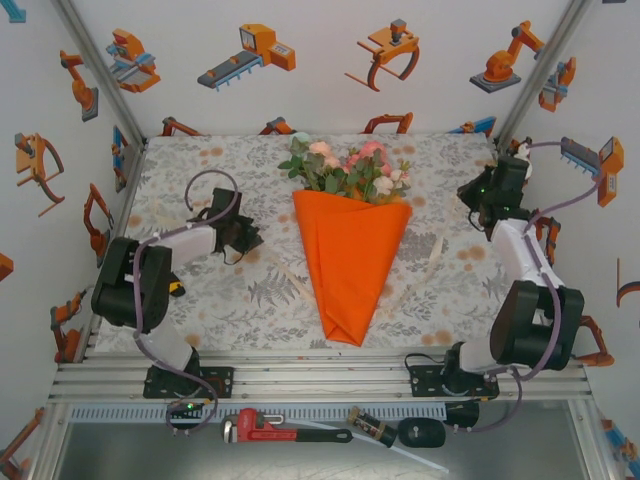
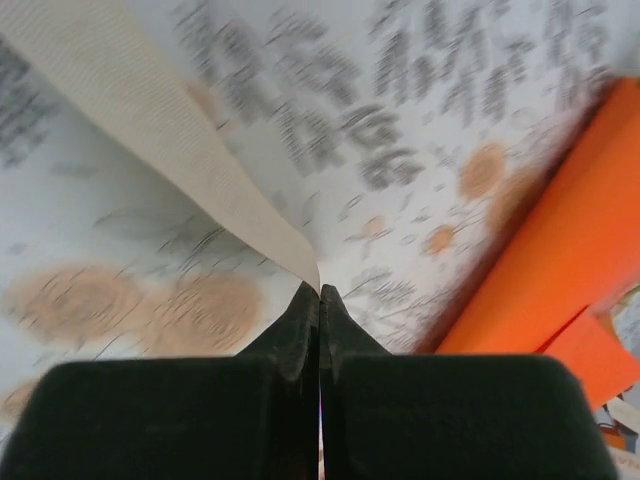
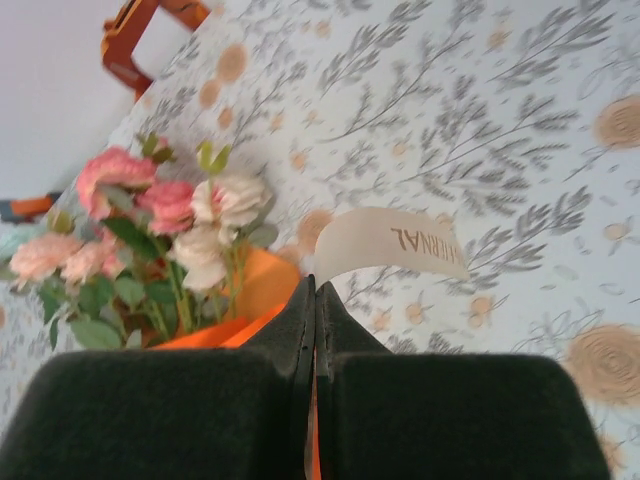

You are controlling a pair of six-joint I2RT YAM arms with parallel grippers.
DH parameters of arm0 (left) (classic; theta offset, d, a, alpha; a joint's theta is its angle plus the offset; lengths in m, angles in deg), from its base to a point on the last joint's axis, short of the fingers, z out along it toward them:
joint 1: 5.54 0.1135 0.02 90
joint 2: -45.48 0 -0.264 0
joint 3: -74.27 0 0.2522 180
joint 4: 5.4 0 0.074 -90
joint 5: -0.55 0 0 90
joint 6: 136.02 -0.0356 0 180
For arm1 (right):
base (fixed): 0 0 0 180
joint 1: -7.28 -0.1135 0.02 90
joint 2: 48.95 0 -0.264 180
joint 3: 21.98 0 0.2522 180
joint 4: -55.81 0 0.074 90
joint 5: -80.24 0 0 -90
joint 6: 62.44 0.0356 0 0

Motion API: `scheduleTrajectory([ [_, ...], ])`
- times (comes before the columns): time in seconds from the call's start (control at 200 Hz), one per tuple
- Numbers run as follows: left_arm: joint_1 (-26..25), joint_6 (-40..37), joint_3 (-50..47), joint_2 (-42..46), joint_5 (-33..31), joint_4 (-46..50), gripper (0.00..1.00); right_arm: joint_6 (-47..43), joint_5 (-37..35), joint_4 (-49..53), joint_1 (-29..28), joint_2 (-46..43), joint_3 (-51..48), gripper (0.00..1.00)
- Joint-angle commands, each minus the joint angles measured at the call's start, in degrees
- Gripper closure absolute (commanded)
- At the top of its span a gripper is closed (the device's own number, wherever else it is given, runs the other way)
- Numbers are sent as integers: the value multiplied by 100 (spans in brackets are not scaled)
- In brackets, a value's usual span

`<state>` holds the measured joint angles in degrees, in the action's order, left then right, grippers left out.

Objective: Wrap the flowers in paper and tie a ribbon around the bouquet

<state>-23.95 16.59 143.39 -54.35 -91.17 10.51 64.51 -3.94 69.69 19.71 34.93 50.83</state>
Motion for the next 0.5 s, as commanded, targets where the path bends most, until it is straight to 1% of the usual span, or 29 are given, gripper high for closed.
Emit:
scheduleTrajectory([
  [0.0, 215, -322, 240, -154, -217, -192, 100, 209, -150, -349, 157, 15, 189, 100],
  [0.07, 355, -459, 344, -228, -204, -265, 100, 258, -171, -394, 239, -12, 105, 100],
  [0.15, 441, -688, 453, -287, -15, -466, 100, 286, -153, -397, 325, -53, 50, 100],
  [0.23, 434, -928, 512, -319, 259, -684, 100, 278, -225, -408, 383, -121, 19, 100],
  [0.295, 357, -1065, 484, -297, 276, -821, 100, 290, -336, -399, 454, -130, 61, 100],
  [0.375, 300, -1194, 459, -276, 250, -958, 100, 375, -481, -399, 588, -38, 243, 100],
  [0.491, 307, -1258, 524, -299, 238, -1041, 100, 434, -593, -330, 738, 280, 780, 100],
])
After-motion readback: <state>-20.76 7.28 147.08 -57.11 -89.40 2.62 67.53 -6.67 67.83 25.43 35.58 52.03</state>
